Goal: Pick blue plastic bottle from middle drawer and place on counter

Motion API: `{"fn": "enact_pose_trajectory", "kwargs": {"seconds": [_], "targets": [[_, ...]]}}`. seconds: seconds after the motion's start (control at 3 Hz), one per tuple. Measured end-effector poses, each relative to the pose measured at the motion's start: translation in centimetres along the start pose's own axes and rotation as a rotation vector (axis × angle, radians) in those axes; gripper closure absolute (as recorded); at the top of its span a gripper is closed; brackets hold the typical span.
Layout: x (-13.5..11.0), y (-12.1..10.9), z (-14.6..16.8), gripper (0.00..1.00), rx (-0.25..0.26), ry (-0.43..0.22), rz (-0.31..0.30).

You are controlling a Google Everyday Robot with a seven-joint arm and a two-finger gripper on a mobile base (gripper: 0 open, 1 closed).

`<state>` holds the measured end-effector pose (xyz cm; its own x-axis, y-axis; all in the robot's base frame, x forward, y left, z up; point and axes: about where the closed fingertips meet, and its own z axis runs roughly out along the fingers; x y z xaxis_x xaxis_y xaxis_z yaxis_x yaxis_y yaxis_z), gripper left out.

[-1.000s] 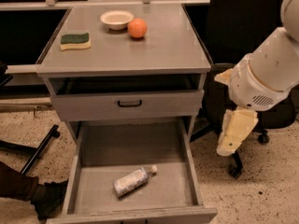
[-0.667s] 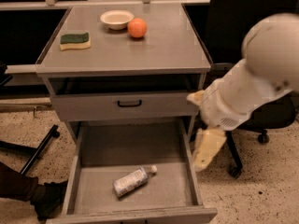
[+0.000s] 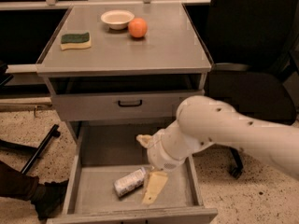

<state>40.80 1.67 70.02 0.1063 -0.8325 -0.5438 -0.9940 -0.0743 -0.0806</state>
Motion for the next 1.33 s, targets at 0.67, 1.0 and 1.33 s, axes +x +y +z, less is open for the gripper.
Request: {"fn": "enact_pose_trajectory", "kwargs": {"seconds": [0.67,1.0,1.33], "targets": [[-0.7,-1.7,0.4,0.00,0.069,-0.022,-0.004],[-0.3,-3.6,3.3,0.00,0.065,-0.053,-0.036],[0.2,-6.9,8.4,0.00,0.060,-0.087,-0.086]]}}
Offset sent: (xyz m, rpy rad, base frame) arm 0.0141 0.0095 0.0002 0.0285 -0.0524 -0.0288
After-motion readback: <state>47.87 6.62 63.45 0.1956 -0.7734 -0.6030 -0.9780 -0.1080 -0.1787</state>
